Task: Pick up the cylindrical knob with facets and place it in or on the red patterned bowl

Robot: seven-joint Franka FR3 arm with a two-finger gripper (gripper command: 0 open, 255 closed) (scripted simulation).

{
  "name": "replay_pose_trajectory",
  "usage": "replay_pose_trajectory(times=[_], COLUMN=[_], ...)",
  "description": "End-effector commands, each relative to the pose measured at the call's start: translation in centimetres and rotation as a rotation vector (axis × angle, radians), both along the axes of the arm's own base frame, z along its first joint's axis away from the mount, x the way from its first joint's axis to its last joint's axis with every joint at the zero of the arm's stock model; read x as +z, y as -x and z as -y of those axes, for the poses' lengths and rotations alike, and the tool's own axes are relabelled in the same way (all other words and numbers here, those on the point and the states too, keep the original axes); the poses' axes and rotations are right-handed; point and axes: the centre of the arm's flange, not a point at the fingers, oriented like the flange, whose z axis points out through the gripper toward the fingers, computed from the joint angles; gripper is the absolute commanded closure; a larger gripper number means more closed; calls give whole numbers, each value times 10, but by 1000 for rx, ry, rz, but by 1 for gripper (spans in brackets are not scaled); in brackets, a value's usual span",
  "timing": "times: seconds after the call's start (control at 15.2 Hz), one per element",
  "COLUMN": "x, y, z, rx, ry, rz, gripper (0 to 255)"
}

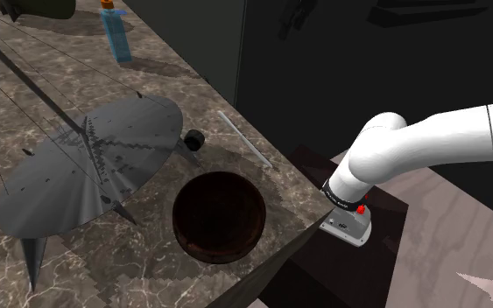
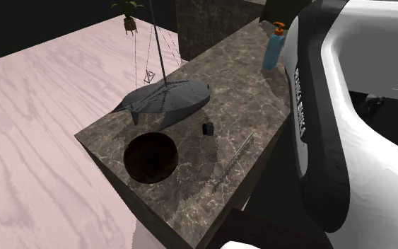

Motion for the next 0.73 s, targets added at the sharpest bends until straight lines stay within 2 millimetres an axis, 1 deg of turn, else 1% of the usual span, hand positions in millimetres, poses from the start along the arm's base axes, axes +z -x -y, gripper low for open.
replay_pose_trajectory(times=[0.0,0.66], x=[0,-71], y=[0,-22], z=[0,-106], rx=[0,-140], ry=[0,-50], rz=[0,-80], gripper=[0,0])
